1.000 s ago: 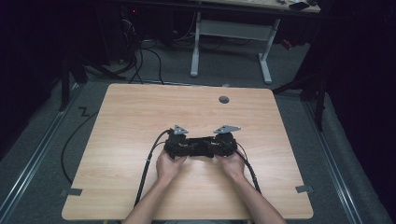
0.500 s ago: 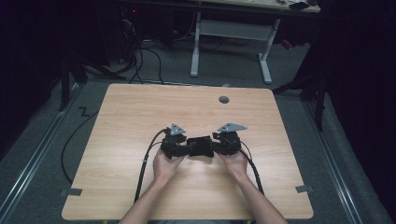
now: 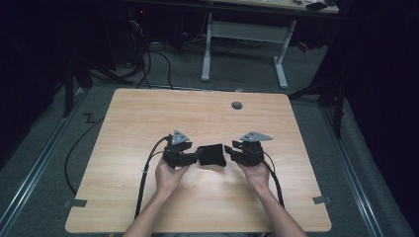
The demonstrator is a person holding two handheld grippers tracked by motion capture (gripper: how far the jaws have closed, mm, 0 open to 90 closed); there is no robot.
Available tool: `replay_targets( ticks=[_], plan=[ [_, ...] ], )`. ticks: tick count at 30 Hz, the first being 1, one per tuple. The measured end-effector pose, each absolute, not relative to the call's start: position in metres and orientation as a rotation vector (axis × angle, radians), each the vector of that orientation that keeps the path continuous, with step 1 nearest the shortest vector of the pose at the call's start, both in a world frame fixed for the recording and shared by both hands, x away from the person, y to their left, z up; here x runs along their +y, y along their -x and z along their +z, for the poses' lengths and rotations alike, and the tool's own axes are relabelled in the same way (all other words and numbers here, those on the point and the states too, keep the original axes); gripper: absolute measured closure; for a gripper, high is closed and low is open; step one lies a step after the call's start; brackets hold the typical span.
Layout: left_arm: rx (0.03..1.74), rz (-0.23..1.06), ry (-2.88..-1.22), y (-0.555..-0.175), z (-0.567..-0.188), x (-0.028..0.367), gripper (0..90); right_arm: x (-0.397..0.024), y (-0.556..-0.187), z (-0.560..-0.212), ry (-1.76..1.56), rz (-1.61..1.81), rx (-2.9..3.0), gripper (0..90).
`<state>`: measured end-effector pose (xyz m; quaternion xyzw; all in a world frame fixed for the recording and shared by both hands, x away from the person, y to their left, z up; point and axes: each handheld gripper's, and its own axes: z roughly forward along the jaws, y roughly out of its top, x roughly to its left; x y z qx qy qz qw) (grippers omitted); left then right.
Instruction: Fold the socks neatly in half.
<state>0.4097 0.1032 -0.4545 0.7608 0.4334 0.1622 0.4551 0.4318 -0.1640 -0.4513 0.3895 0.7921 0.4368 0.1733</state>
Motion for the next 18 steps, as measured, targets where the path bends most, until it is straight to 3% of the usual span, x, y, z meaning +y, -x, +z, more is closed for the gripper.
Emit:
replay_targets(
  ticks=[18],
  plan=[
    [1.090,0.427,-1.810,-0.397,-0.442,0.128,45.6,-0.195,-0.417,-0.444,-1.144,1.278,2.185,60.0]
  ],
)
